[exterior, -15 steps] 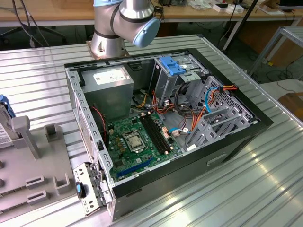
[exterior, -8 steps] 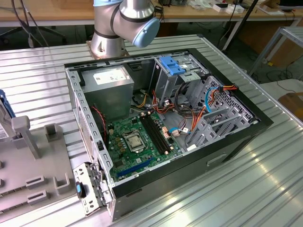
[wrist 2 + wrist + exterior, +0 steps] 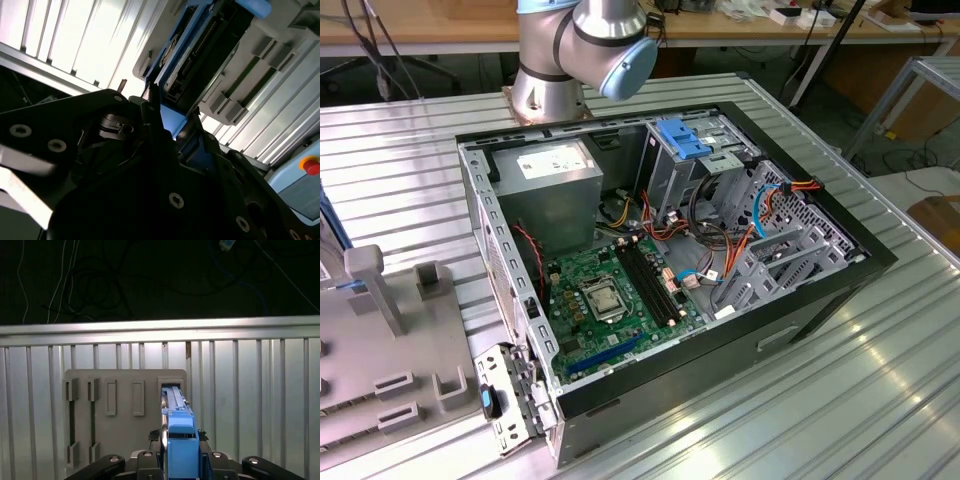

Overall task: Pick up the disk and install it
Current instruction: 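Pick up the disk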

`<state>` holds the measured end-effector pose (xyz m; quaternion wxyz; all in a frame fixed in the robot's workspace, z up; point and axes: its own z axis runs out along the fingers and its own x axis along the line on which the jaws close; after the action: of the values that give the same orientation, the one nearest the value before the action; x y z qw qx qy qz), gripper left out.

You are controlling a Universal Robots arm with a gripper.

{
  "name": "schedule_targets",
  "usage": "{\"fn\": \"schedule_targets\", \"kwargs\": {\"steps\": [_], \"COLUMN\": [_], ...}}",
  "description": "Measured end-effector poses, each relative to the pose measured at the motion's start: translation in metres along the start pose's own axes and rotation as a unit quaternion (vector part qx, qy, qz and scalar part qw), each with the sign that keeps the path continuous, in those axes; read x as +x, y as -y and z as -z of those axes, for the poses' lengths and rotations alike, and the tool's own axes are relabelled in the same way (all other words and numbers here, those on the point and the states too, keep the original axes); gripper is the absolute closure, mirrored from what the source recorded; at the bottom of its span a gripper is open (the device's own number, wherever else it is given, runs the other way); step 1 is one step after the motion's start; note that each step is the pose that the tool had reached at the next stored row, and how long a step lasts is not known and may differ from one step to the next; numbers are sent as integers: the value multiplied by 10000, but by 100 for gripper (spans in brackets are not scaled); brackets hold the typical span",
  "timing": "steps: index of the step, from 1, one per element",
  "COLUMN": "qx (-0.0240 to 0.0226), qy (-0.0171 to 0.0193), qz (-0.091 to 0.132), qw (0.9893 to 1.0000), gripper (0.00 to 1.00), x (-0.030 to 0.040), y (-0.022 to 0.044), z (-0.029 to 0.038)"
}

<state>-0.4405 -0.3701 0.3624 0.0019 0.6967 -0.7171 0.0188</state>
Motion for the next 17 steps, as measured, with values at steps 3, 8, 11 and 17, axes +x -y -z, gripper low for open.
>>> {"fn": "schedule_targets", "kwargs": {"steps": [3, 8, 11, 17], "qx": [0, 0, 0, 0], "qy": [0, 0, 0, 0], "qz": [0, 0, 0, 0], "qw": [10000, 10000, 10000, 10000], "gripper": [64, 64, 64, 64], "x": [3, 7, 10, 13], "y": [2, 6, 8, 11], "z": [85, 254, 330, 454]}}
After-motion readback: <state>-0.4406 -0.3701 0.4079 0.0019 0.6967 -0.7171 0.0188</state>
